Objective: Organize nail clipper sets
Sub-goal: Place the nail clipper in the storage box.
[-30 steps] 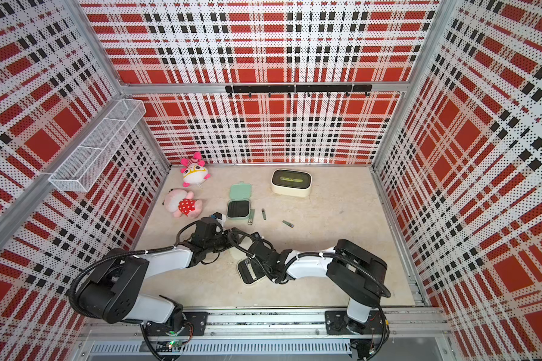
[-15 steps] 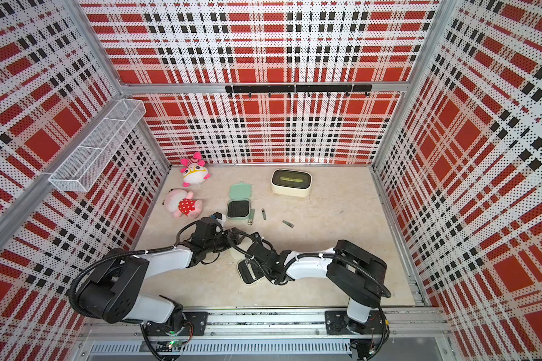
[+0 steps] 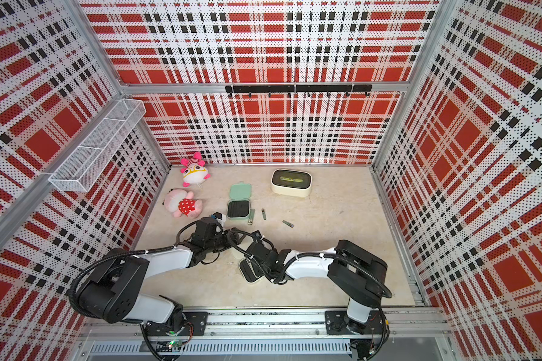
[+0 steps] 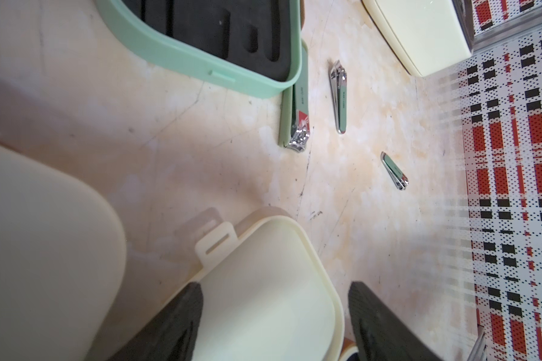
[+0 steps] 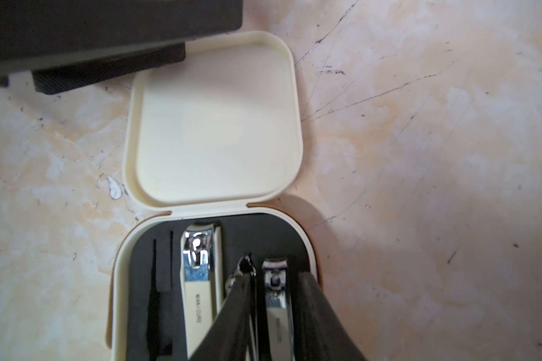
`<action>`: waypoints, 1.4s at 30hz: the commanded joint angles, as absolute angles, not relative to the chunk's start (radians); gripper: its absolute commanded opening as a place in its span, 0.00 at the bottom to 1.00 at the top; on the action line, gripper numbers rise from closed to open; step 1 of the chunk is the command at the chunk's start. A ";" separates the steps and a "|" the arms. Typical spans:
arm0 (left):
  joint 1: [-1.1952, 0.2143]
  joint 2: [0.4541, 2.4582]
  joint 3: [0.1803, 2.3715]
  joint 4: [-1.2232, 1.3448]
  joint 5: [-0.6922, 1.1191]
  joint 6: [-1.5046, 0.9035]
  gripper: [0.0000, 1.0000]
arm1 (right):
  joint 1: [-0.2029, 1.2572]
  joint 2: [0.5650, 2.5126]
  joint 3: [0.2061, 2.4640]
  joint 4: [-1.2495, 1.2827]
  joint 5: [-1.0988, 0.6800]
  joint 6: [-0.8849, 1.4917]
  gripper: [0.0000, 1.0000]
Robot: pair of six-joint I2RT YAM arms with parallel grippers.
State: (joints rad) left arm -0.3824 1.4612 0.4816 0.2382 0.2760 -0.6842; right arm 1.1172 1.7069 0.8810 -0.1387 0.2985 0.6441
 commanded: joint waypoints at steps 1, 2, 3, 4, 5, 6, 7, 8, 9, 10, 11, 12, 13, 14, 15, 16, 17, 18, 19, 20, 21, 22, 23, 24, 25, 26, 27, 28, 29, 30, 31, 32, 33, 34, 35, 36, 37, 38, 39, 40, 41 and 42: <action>-0.381 1.491 0.467 0.172 0.253 -0.675 0.78 | 1.120 1.688 0.896 -0.207 0.342 0.659 0.33; -0.380 1.491 0.467 0.172 0.255 -0.675 0.78 | 1.120 1.685 0.895 -0.206 0.343 0.660 0.34; -0.382 1.490 0.467 0.171 0.255 -0.675 0.78 | 1.119 1.682 0.896 -0.206 0.344 0.660 0.35; -0.381 1.489 0.467 0.170 0.255 -0.675 0.78 | 1.120 1.677 0.896 -0.206 0.346 0.663 0.36; -0.381 1.487 0.467 0.172 0.255 -0.675 0.78 | 1.120 1.674 0.896 -0.207 0.348 0.663 0.37; -0.381 1.488 0.466 0.172 0.255 -0.675 0.78 | 1.120 1.671 0.898 -0.209 0.351 0.663 0.38; -0.381 1.486 0.465 0.172 0.255 -0.675 0.78 | 1.118 1.667 0.900 -0.211 0.356 0.663 0.39; -0.381 1.486 0.464 0.172 0.255 -0.675 0.78 | 1.117 1.665 0.902 -0.215 0.361 0.665 0.40; -0.380 1.485 0.462 0.172 0.255 -0.675 0.78 | 1.116 1.664 0.902 -0.219 0.366 0.668 0.40; -0.381 1.485 0.461 0.172 0.255 -0.675 0.78 | 1.115 1.663 0.905 -0.220 0.370 0.669 0.40; -0.381 1.483 0.460 0.171 0.254 -0.675 0.78 | 1.113 1.661 0.905 -0.223 0.373 0.672 0.39; -0.382 1.483 0.459 0.173 0.253 -0.675 0.78 | 1.110 1.661 0.907 -0.225 0.376 0.677 0.38; -0.381 1.483 0.457 0.173 0.253 -0.675 0.78 | 1.109 1.662 0.906 -0.228 0.379 0.678 0.36; -0.381 1.482 0.456 0.173 0.254 -0.675 0.78 | 1.107 1.661 0.905 -0.227 0.380 0.681 0.35; -0.381 1.482 0.456 0.173 0.254 -0.675 0.78 | 1.107 1.662 0.906 -0.228 0.380 0.683 0.35; -0.381 1.482 0.455 0.173 0.255 -0.675 0.78 | 1.106 1.660 0.906 -0.223 0.380 0.682 0.35; -0.382 1.481 0.456 0.173 0.255 -0.675 0.78 | 1.106 1.659 0.906 -0.221 0.378 0.682 0.35; -0.382 1.479 0.456 0.172 0.255 -0.675 0.78 | 1.107 1.657 0.906 -0.218 0.375 0.681 0.36; -0.381 1.479 0.456 0.173 0.255 -0.675 0.78 | 1.105 1.651 0.906 -0.215 0.372 0.682 0.38; -0.381 1.478 0.456 0.172 0.255 -0.675 0.78 | 1.106 1.648 0.903 -0.209 0.370 0.681 0.39; -0.381 1.479 0.457 0.173 0.255 -0.675 0.78 | 1.104 1.640 0.899 -0.202 0.366 0.681 0.41; -0.382 1.478 0.456 0.172 0.255 -0.675 0.78 | 1.100 1.633 0.895 -0.197 0.359 0.684 0.41; -0.381 1.479 0.457 0.173 0.257 -0.675 0.78 | 1.094 1.627 0.890 -0.191 0.349 0.686 0.42; -0.381 1.478 0.457 0.173 0.256 -0.675 0.78 | 1.086 1.620 0.884 -0.183 0.335 0.689 0.42; -0.381 1.479 0.456 0.173 0.256 -0.675 0.78 | 1.077 1.613 0.879 -0.174 0.320 0.690 0.42; -0.382 1.477 0.456 0.173 0.256 -0.675 0.78 | 1.066 1.608 0.871 -0.160 0.300 0.692 0.42; -0.382 1.476 0.456 0.172 0.256 -0.675 0.78 | 1.057 1.601 0.864 -0.144 0.279 0.690 0.42; -0.381 1.478 0.458 0.173 0.256 -0.675 0.78 | 1.048 1.597 0.857 -0.127 0.255 0.691 0.42; -0.381 1.479 0.458 0.173 0.257 -0.675 0.78 | 1.036 1.595 0.850 -0.110 0.223 0.690 0.42; -0.381 1.478 0.457 0.173 0.258 -0.675 0.78 | 1.023 1.598 0.847 -0.098 0.213 0.690 0.42; -0.382 1.479 0.458 0.173 0.258 -0.675 0.78 | 1.015 1.602 0.847 -0.093 0.174 0.692 0.42; -0.381 1.479 0.459 0.173 0.258 -0.675 0.78 | 1.010 1.607 0.848 -0.092 0.165 0.695 0.43; -0.382 1.482 0.459 0.173 0.258 -0.675 0.78 | 1.005 1.613 0.851 -0.094 0.161 0.695 0.44; -0.382 1.482 0.460 0.173 0.259 -0.675 0.78 | 1.003 1.617 0.854 -0.094 0.158 0.695 0.45; -0.381 1.483 0.460 0.173 0.259 -0.675 0.78 | 1.002 1.623 0.855 -0.095 0.153 0.694 0.45; -0.382 1.483 0.462 0.173 0.259 -0.674 0.78 | 1.000 1.631 0.859 -0.096 0.149 0.693 0.45; -0.381 1.484 0.462 0.172 0.259 -0.673 0.78 | 1.000 1.635 0.860 -0.099 0.148 0.694 0.46; -0.382 1.485 0.464 0.173 0.259 -0.674 0.78 | 0.999 1.642 0.861 -0.100 0.146 0.695 0.46; -0.382 1.486 0.465 0.172 0.259 -0.673 0.78 | 0.999 1.645 0.861 -0.099 0.144 0.697 0.46; -0.381 1.486 0.465 0.173 0.261 -0.673 0.78 | 0.999 1.649 0.861 -0.097 0.143 0.700 0.47; -0.381 1.486 0.466 0.172 0.261 -0.673 0.78 | 0.998 1.652 0.861 -0.094 0.139 0.700 0.47; -0.381 1.488 0.466 0.172 0.261 -0.673 0.78 | 0.997 1.656 0.861 -0.092 0.138 0.701 0.47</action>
